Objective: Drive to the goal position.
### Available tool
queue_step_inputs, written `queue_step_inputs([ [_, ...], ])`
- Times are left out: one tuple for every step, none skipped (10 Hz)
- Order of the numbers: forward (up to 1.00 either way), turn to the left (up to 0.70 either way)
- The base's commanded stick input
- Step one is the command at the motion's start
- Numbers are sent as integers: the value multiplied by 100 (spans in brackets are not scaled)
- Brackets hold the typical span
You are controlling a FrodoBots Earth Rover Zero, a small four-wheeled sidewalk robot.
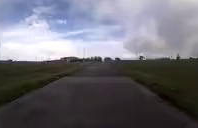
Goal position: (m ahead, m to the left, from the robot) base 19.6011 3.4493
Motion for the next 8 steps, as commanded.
queue_step_inputs([
  [100, -17],
  [100, -32],
  [100, -40],
  [100, -33],
  [100, 0],
  [100, 0],
  [100, 0],
  [100, 0],
])
